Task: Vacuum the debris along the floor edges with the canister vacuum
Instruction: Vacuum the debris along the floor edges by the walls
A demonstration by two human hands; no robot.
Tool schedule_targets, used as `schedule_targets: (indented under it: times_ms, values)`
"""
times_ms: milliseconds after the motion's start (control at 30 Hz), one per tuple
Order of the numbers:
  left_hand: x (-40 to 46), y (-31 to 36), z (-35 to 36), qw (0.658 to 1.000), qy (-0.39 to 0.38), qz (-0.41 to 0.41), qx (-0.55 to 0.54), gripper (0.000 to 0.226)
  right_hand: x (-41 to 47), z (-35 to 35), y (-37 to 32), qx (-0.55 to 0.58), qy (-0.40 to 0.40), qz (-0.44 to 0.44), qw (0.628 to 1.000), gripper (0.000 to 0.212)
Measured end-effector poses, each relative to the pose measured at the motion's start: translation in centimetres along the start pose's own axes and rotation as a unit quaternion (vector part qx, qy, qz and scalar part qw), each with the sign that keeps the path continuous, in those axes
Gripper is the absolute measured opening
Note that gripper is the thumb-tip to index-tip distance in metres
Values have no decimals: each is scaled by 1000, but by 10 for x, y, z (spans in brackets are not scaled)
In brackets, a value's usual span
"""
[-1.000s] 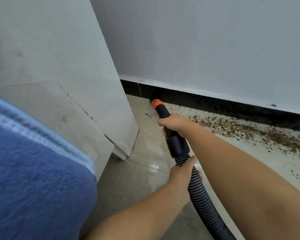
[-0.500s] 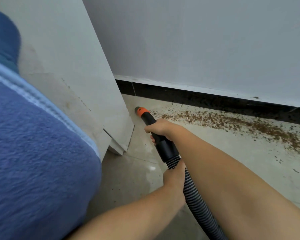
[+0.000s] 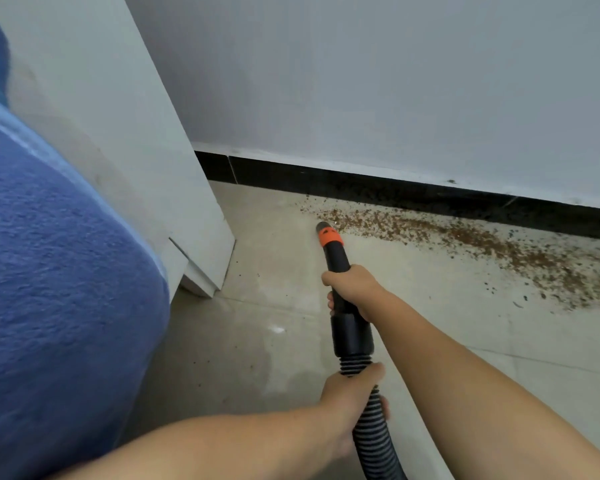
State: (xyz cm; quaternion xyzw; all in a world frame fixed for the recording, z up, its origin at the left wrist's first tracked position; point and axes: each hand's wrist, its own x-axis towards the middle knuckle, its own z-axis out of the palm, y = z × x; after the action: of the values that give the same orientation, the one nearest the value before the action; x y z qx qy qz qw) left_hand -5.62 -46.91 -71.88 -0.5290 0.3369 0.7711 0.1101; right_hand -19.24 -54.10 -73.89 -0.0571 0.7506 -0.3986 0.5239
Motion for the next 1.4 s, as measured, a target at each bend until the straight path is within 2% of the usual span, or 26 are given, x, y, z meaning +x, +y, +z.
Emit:
schedule_targets:
  times_ms: [167,333,467,567,733,833,900,1067,1233,1400]
  values:
    - [1,-13,2,999,-16,15,43,35,-13,-26,16,49,62,15,997,21]
    - [-2,0,19,996,-69,-41,50,23,-23,-63,26,104,135,44,984,22]
    - [-2,14,27,994,-85,-49,48,22,-22,-78,22,122,161,47,978,23]
    - [-6,14,25,997,-66,-41,13,21,-18,-65,9,97,122,36,987,23]
    - [-15,1,16,997,7,-24,-74,26,-11,-9,-1,-10,-10,21,1000,24]
    - [-18,1,8,992,65,-3,-106,31,-10,20,-8,-50,-78,6,996,21]
    - [-19,5,3,988,92,19,-121,27,-8,34,-15,-76,-115,-1,990,19]
    - [-31,5,6,985,90,23,-142,16,-13,47,-23,-165,-186,12,968,20]
    - [-41,-14,19,988,64,-3,-144,13,-34,43,-3,-200,-215,38,955,22]
    - [-46,-25,22,993,8,-14,-119,24,-44,22,12,-151,-155,37,976,26]
